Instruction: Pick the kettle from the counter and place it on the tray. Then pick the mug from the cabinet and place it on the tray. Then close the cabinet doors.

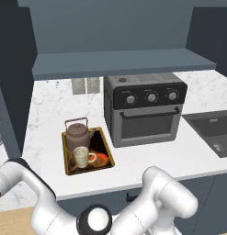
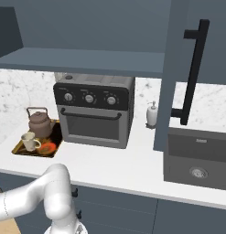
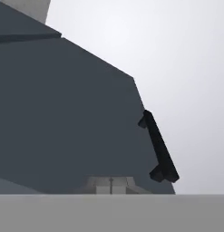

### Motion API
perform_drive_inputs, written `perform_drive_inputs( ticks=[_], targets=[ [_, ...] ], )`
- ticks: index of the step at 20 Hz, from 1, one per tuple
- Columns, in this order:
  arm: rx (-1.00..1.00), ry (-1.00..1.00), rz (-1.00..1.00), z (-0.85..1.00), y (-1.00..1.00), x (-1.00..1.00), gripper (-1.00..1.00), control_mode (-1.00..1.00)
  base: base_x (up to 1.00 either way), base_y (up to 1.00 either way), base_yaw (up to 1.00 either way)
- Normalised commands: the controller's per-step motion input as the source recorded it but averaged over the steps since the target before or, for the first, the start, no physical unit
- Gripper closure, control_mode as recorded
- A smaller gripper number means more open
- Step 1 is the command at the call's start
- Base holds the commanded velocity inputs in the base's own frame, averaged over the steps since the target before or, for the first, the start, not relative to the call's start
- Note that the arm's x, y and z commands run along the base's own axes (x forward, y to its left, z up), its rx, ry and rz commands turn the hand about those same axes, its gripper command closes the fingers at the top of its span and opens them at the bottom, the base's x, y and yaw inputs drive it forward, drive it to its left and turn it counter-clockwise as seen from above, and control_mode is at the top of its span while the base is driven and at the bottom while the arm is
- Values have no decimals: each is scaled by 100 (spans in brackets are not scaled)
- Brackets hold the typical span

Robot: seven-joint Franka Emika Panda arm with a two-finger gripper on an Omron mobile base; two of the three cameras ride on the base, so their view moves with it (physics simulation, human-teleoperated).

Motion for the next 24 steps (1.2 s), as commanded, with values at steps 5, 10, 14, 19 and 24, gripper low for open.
perform_drive_inputs(
  ticks=[5, 10, 14, 19, 24],
  targets=[
    [15, -3, 0, 29, -39, -35, 100, -100, 0, 0, 0],
    [11, 0, 0, 17, -32, -19, 100, -100, 0, 0, 0],
    [7, 0, 0, 5, -61, -33, 100, -100, 0, 0, 0],
    [3, 3, 0, 15, -58, -23, 100, -100, 0, 0, 0],
    [0, 16, 0, 28, -36, -5, 100, -100, 0, 0, 0]
  ],
)
